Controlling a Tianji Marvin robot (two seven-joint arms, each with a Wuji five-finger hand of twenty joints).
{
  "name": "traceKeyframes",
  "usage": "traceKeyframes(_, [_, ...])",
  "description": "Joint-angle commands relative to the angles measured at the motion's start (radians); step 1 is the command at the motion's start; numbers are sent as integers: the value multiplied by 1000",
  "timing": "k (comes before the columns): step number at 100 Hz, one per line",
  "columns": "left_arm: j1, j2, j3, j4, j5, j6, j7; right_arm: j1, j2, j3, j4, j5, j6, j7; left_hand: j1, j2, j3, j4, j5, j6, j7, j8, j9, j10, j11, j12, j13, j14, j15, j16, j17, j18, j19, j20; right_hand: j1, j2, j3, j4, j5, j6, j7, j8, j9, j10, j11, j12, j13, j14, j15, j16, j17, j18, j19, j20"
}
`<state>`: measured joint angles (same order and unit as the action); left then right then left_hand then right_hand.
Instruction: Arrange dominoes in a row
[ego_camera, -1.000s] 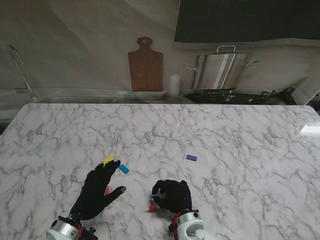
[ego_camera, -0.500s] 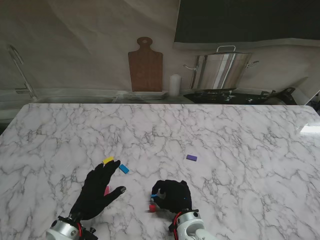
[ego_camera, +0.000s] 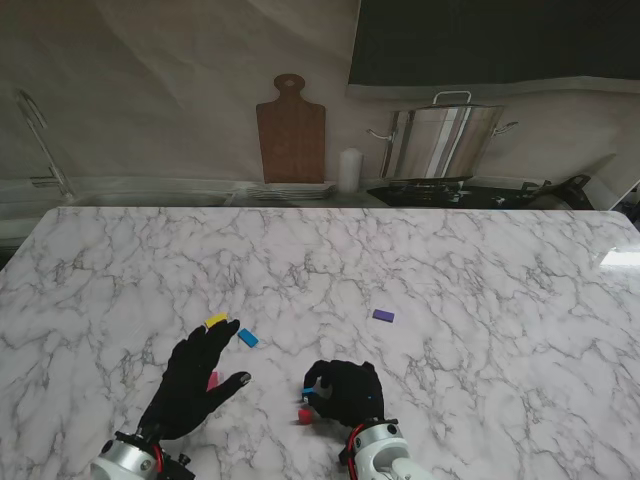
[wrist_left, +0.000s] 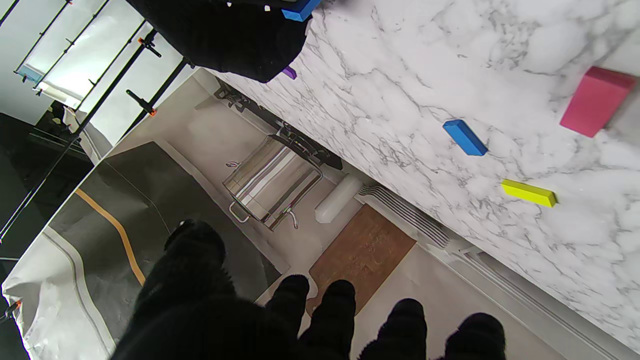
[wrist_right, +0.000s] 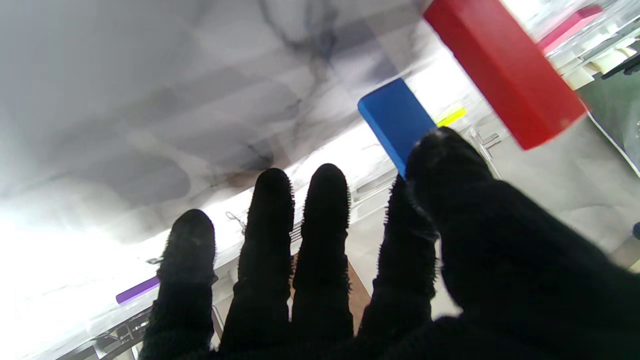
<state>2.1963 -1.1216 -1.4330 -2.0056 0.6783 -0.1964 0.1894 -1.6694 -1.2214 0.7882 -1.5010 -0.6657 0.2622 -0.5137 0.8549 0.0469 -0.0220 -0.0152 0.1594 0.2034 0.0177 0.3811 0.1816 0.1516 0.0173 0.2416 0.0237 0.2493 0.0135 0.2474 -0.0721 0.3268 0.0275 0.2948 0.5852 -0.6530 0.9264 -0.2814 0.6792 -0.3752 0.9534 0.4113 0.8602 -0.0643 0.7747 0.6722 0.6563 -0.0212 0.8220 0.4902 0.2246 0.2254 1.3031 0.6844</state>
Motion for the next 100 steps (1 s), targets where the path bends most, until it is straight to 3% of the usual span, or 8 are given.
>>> traceKeyframes(1, [5, -2, 1, 0, 0, -4, -11, -4, 0, -1, -2, -1, 8, 3, 15, -14, 2, 11, -27, 3, 11, 13, -35, -14, -8, 9, -13, -1, -4, 1, -11, -18, 3, 14, 19, -22, 29, 28, -25, -24, -6, -20, -23, -11, 21, 6, -19, -13, 8, 9, -12, -26, 18, 16])
traceKeyframes(47, [5, -2, 3, 0, 0, -2, -12, -4, -1, -1, -3, 0, 12, 1, 14, -14, 2, 11, -27, 4, 11, 13, -35, -16, -8, 9, -13, -1, -4, 1, -11, -17, 4, 14, -9, -22, 33, 33, -42, 66, -14, -27, -34, -14, 35, 3, -23, -12, 10, 10, -12, -27, 18, 18])
traceKeyframes(100, [5, -1, 3, -1, 1, -2, -12, -5, -4, 0, -3, 3, 23, -3, 16, -13, 2, 11, -27, 3, 11, 13, -36, -15, -8, 9, -13, -2, -5, 0, -11, -17, 4, 14, -36, -20, 15, 32, -52, 70, 62, 79, -43, -17, 90, 18, -23, -12, 24, 15, -9, -27, 23, 21])
